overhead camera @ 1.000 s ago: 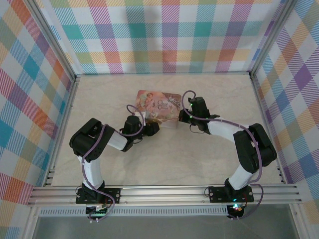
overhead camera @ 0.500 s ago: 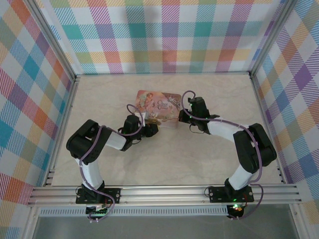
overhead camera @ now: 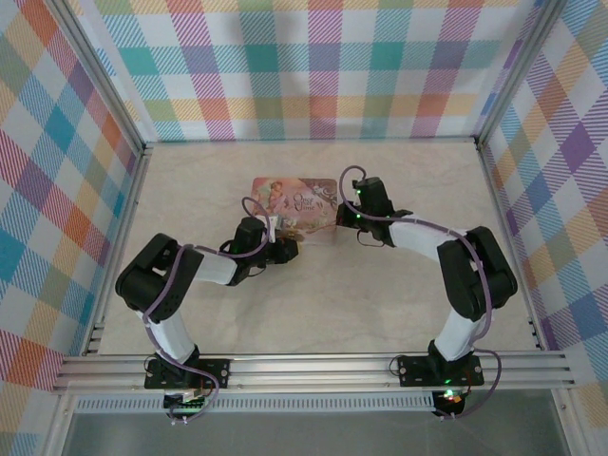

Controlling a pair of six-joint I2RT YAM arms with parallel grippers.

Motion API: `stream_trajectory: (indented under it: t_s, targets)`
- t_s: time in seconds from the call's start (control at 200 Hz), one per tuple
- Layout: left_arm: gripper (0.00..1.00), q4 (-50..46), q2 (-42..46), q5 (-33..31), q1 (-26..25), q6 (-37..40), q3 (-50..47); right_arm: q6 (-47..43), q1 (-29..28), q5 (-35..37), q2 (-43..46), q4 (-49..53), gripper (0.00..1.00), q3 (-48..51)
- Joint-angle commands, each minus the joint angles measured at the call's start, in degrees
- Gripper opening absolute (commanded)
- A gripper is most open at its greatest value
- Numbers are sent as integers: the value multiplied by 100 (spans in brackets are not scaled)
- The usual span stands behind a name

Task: Unlock the padlock with the key

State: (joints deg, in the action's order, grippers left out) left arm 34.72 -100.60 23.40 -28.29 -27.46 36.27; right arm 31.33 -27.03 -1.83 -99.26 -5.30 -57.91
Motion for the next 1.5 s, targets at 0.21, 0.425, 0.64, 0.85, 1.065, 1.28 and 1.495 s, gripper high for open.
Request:
stream_trajectory:
  t_s: [0.21,0.425,0.64,0.85,1.065,1.28,1.495]
  targets:
    - [10,-1299,33,839,43,27,290,-495,13,-91,-524,143,0,-810]
    - [10,-1229,-153,1057,26,-414,414,-708,38,-386,-891,482,0,-1424]
    - [10,-1069,-133,1132,26,-900,575,-671,301,-493,-490,526,0,-1062]
    - [10,-1192,-48,1225,26,-1152,777,-589,627,-664,432,363,0,-219]
    - [10,-1449,40,1322,17,-1299,1037,-334,786,-1213,1684,-105,0,910]
    - [10,-1465,123,1431,8,-1479,1210,49,871,-2003,3068,-798,0,2007]
    - [10,-1596,211,1553,8,-1583,1347,295,867,-2660,4245,-1053,0,2624]
